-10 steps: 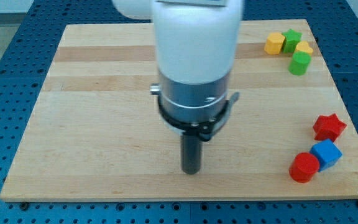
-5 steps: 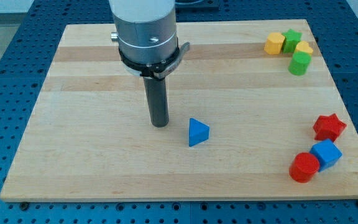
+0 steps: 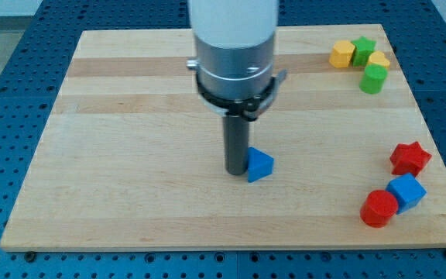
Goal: Move the blue triangle to the left of the red star
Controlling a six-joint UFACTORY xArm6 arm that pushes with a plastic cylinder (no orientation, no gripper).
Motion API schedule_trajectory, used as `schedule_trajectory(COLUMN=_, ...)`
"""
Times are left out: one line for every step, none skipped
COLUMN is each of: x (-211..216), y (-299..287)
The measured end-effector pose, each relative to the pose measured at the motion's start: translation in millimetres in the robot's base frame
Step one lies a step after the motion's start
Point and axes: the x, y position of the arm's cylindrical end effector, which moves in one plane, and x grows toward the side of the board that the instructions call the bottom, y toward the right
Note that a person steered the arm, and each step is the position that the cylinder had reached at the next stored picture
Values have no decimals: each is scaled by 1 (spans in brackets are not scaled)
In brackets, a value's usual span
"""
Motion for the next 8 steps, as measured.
schedule_trajectory(x=0, y=36)
schedule_trajectory(x=0, y=69)
schedule_trajectory(x=0, y=102)
schedule_trajectory(x=-2, y=133)
schedule_trajectory(x=-2, y=152)
schedule_trajectory(x=-2, y=155)
schedule_trajectory(x=-2, y=155)
schedule_trajectory(x=22, y=130)
